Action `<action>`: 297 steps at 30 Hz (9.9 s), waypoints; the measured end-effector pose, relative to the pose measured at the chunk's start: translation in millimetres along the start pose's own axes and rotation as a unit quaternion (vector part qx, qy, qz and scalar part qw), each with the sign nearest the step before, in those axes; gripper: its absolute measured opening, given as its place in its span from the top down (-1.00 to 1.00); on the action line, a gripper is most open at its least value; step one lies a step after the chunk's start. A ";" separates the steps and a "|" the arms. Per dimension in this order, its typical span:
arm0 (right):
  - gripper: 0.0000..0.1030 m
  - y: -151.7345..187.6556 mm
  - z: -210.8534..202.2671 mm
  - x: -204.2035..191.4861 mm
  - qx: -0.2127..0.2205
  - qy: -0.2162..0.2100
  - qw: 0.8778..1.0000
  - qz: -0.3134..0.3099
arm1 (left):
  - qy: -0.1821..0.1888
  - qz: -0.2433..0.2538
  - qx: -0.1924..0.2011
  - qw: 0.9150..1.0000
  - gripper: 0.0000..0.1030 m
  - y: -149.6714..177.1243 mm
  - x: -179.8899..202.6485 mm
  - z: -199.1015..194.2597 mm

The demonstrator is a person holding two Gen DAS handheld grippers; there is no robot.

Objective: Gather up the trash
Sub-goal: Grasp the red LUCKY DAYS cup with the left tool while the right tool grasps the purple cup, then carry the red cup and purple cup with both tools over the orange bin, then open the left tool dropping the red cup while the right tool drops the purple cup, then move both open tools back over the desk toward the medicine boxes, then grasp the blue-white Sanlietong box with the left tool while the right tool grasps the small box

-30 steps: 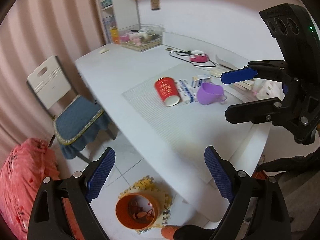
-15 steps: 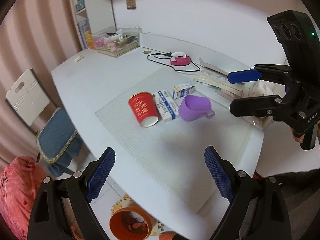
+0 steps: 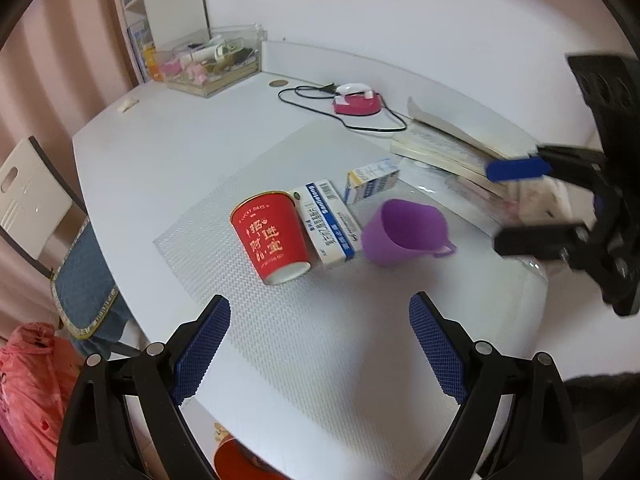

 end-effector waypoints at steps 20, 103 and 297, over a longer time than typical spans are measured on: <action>-0.76 13.2 92.5 58.6 -0.069 0.010 0.997 0.022 | 0.000 -0.052 -0.058 0.997 -0.74 -29.3 -31.3 112.0; -0.26 11.5 86.5 -266.4 -0.110 -0.221 0.929 -0.275 | -0.134 -0.262 -0.018 0.956 -0.20 229.5 -67.6 -154.2; 0.35 -29.6 133.2 108.9 -0.097 0.063 0.992 -0.041 | 0.019 -0.067 -0.044 0.997 -0.23 -28.2 17.5 129.6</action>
Point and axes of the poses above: each gripper's, at about its wrist camera, not at the fingertips, and z roughly the way its jaws point, x to its right, y to its underside, the point moved 1 cm from there along z, roughly the way its jaws point, and after that the axes turned 5 degrees about -y, right-handed, at the moved point
